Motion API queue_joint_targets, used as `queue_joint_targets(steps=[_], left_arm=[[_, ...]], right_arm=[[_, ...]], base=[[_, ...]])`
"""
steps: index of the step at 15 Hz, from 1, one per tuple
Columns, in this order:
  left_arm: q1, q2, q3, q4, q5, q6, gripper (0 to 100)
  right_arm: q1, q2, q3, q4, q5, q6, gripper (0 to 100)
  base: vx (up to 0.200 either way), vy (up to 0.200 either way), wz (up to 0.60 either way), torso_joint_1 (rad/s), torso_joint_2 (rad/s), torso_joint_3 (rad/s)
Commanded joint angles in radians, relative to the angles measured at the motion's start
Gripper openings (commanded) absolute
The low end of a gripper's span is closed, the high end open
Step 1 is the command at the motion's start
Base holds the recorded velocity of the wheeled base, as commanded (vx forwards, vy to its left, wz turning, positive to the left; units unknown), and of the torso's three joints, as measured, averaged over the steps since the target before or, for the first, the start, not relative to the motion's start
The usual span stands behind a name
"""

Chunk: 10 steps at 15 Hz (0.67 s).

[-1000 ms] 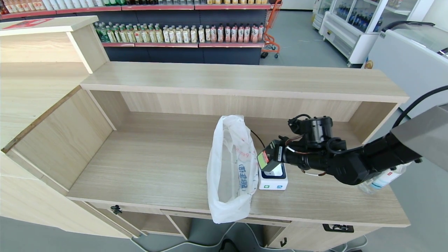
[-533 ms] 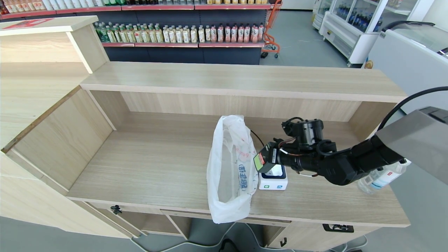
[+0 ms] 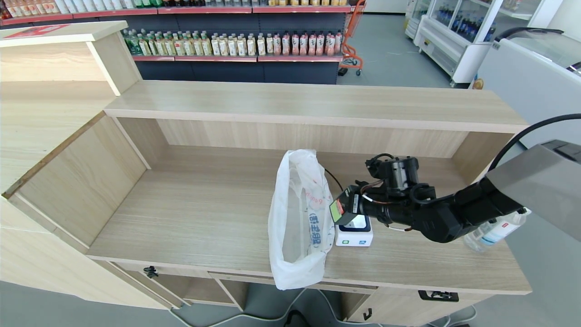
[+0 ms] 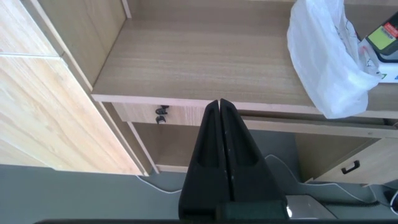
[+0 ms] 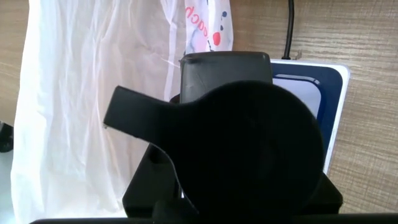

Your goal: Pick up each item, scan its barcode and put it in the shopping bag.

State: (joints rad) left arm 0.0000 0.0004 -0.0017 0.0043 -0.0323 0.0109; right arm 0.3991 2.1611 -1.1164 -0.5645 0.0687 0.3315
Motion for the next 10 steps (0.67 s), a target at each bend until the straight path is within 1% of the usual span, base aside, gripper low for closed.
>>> queue_joint_targets(steps=[1,5,8,10], left_arm=[[0.0,0.0,-0.001,0.0,0.0,0.0,0],[0.0,0.0,0.0,0.0,0.0,0.0,0],[0.0,0.0,0.0,-0.001,0.0,0.011,0],[0.0,0.0,0.0,-0.001,0.0,0.011,0]], right_arm=[[0.0,0.003,0.0,0.003,-0.001,0.0,0],[0.004,-0.02,-0.002,0.003,0.0,0.001,0],[0.021,-0.125,0.007,0.006,-0.001,0.003,0],[0.023,-0.228,0.041,0.014,0.002,0.001,0]], base=[[0.0,0.0,0.0,0.0,0.0,0.0],[0.0,0.0,0.0,0.0,0.0,0.0],[0.0,0.0,0.0,0.0,0.0,0.0],[0.0,0.0,0.0,0.0,0.0,0.0]])
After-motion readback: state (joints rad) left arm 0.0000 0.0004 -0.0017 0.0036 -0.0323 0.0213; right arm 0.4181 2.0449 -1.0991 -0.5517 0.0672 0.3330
